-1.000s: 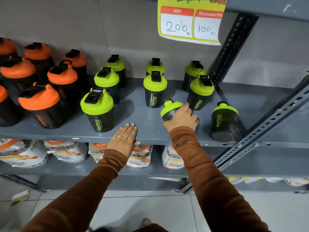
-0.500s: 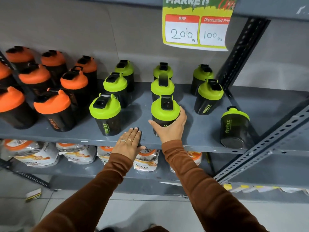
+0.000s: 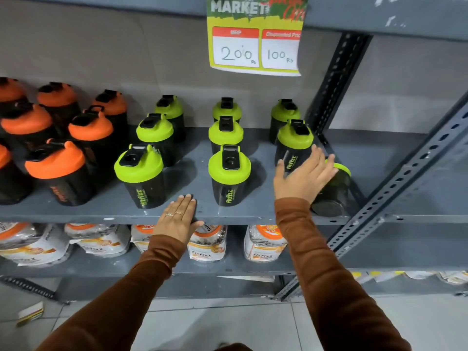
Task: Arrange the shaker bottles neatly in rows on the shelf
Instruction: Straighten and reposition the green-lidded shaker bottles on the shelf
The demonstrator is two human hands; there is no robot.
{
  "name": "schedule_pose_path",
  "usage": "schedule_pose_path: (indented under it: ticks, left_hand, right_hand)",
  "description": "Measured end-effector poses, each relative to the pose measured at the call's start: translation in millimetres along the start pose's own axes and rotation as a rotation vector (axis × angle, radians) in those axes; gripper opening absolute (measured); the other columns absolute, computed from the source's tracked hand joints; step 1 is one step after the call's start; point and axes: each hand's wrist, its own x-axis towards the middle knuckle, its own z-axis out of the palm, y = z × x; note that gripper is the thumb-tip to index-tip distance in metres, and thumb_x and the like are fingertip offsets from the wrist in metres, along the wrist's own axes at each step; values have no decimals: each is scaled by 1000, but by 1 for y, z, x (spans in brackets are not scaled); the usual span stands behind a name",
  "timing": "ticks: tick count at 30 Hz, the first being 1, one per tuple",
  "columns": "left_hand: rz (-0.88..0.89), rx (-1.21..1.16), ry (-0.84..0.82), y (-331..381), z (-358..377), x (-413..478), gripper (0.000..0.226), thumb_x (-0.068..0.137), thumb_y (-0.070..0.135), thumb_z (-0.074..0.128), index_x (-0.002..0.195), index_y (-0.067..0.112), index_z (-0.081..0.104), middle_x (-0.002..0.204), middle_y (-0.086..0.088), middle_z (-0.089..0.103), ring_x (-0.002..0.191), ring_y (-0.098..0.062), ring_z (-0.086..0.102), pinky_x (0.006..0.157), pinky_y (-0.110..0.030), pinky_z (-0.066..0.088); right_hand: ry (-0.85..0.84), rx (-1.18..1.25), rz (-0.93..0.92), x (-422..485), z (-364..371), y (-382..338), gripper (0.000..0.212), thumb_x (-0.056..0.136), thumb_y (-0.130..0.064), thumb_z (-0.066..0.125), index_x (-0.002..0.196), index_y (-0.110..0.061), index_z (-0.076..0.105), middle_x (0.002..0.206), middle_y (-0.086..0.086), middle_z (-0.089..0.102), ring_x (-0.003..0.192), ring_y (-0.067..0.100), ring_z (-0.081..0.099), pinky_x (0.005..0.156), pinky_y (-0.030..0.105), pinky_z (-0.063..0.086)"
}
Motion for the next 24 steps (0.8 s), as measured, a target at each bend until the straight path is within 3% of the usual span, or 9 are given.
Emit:
schedule_pose_path:
  ticks: [3,5,7,10,14,16,18,22,24]
  left_hand:
    - [2,2,-88,-4,0,2,74,90,52,15,104,-2,65,105,-22,69,93,-35,67,75,-49,53]
    - [-9,40,-67,3,-9,-2,72,93,50,14,111,-2,60,114,-24,64,102,-37,63,85,-47,50]
    - [-12,-4,-16,4,-11,-3,64,94,47,21,128,-1,45,135,-26,46,124,-37,46,105,-43,35]
    - [-39,-29,15,6,-10,-3,74,90,55,18,124,-3,49,131,-26,50,120,-39,50,102,-47,37]
    - [-28,-43,48,6,-8,-4,58,93,42,34,134,1,37,142,-23,36,132,-35,35,111,-40,24]
    - [-37,-51,58,6,-8,-4,56,92,39,41,132,0,40,140,-23,39,130,-36,38,110,-41,24]
    - [-21,-74,27,6,-7,-5,60,89,35,49,136,2,32,145,-21,30,136,-35,28,112,-38,13]
    - [-19,-37,0,3,-6,-4,64,93,42,36,143,9,13,154,-14,10,142,-25,10,114,-30,1]
    - [-28,-37,-15,4,-5,-3,64,94,42,34,144,10,11,154,-13,8,143,-24,8,115,-31,1]
  right_hand:
    - [-167,-340,156,22,-2,21,75,70,-16,69,134,-3,33,145,29,30,137,51,10,108,68,1]
    - [-284,-463,282,27,-1,35,69,79,-14,60,139,-9,26,150,27,19,137,51,8,104,72,4]
    - [-375,-499,360,26,-1,46,69,85,-16,56,142,-13,18,152,25,13,136,50,15,102,70,19]
    - [-380,-506,335,20,-3,56,71,83,-16,60,140,-13,19,148,28,20,126,48,31,95,60,37]
    - [-308,-287,323,15,-14,56,93,65,-18,76,138,-6,20,145,21,32,126,42,35,94,55,39]
    - [-223,-36,362,8,-15,57,98,59,-18,79,138,-4,23,141,20,39,125,40,40,99,51,40]
    - [-139,243,396,-2,-15,57,100,55,-15,80,138,-5,26,135,19,45,121,34,47,103,42,41]
    - [-97,476,409,-18,-12,51,98,60,-9,79,141,-7,22,138,15,37,125,23,43,103,20,31]
    - [-99,483,383,-24,-6,53,96,64,-9,78,141,-3,20,140,19,33,130,27,38,105,20,25]
